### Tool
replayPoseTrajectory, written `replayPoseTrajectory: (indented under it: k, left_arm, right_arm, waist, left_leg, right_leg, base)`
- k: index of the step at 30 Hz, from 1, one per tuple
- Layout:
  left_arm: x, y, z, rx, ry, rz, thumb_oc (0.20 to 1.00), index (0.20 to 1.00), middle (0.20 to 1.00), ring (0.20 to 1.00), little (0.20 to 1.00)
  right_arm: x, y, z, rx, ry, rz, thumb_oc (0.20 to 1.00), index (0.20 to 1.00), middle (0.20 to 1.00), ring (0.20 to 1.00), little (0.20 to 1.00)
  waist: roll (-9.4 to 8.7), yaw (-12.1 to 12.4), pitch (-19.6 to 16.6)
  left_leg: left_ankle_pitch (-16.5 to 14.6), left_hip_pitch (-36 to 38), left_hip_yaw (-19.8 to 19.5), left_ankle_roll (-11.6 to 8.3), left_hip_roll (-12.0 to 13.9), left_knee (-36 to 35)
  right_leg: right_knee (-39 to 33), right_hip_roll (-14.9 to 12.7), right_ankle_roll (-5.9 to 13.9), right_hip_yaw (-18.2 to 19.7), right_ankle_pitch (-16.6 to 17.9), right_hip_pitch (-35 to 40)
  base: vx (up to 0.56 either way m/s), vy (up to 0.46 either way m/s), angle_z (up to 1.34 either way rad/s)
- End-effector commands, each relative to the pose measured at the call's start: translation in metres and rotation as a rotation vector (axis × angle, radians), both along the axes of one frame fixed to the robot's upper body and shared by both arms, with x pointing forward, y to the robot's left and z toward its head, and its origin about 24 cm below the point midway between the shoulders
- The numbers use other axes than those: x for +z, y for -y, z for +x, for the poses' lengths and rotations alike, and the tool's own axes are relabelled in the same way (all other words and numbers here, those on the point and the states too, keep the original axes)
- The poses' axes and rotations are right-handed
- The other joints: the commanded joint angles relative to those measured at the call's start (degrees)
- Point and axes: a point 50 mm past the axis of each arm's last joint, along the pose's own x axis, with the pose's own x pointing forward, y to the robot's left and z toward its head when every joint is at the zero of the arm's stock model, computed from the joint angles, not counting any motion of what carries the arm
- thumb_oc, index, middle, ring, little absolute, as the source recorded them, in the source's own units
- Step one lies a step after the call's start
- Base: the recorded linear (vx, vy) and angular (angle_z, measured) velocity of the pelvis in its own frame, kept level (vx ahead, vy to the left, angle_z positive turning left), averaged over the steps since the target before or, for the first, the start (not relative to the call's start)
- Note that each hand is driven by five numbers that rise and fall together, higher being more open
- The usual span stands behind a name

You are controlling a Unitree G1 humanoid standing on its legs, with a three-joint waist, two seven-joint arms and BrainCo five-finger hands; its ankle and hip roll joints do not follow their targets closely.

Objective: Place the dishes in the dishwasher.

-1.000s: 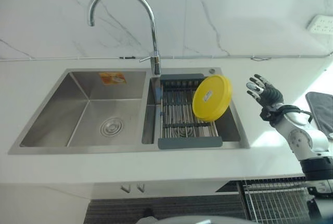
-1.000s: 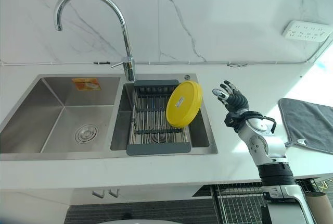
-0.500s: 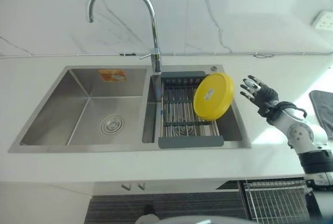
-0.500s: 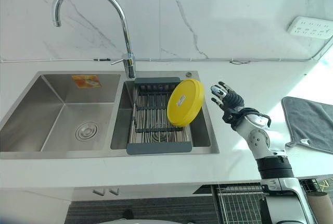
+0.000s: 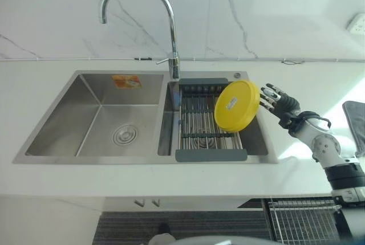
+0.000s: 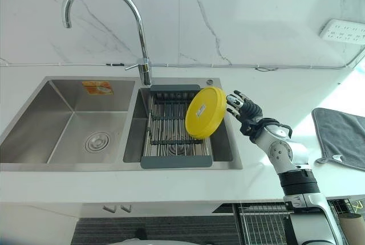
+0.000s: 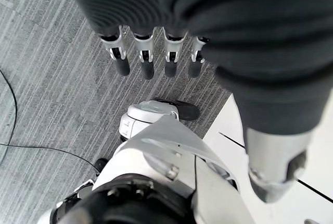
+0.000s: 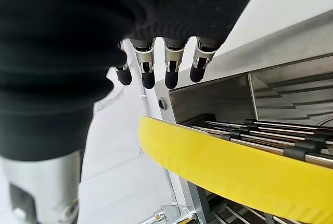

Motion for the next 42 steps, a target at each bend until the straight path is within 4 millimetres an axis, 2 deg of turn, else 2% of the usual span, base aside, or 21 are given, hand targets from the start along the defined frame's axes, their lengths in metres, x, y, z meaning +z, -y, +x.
replayPoseTrajectory:
  k: [1, 21, 33, 42]
  left_arm:
    - [0.0, -0.002, 0.007, -0.059, -0.042, 0.007, 1.0, 1.0, 1.0, 1.0, 1.0]
    - [-0.001, 0.001, 0.01, -0.054, -0.04, 0.01, 1.0, 1.0, 1.0, 1.0, 1.0]
    - [-0.001, -0.001, 0.011, -0.05, -0.043, 0.01, 1.0, 1.0, 1.0, 1.0, 1.0]
    - [0.001, -0.004, 0.01, -0.054, -0.043, 0.006, 1.0, 1.0, 1.0, 1.0, 1.0]
  right_arm:
    - [0.04, -0.006, 0.018, 0.033, 0.12, 0.004, 1.0, 1.0, 1.0, 1.0, 1.0]
    - [0.018, -0.005, 0.022, 0.038, 0.016, 0.05, 1.0, 1.0, 1.0, 1.0, 1.0]
    - [0.017, -0.012, 0.025, 0.06, 0.01, 0.023, 1.0, 1.0, 1.0, 1.0, 1.0]
    - [0.016, -0.008, 0.026, 0.066, -0.019, -0.015, 1.0, 1.0, 1.0, 1.0, 1.0]
  waist:
    - [2.35, 1.8, -0.7]
    - [2.02, 2.6, -0.6]
    - [2.11, 2.9, -0.5]
    - [2.35, 3.8, -0.2]
  left_leg:
    - [-4.1, 4.3, 3.0, -4.64, 6.4, 0.5]
    - [-4.0, 4.3, 2.5, -4.76, 6.5, 0.5]
    - [-4.0, 4.3, 2.3, -4.76, 6.4, 0.5]
    - [-3.8, 4.1, 2.0, -4.75, 6.3, 0.5]
  right_leg:
    - [0.0, -1.9, 0.43, -2.7, -3.7, -0.1]
    - [0.0, -1.7, 0.18, -3.2, -4.0, 0.4]
    - [0.0, -1.9, 0.27, -3.5, -3.8, 0.5]
    - [0.0, -2.2, 0.4, -4.2, -3.7, 0.7]
  base:
    - [0.0, 0.0, 0.0]
    - [0.0, 0.0, 0.02]
    - [0.0, 0.0, 0.0]
    - [0.0, 0.0, 0.0]
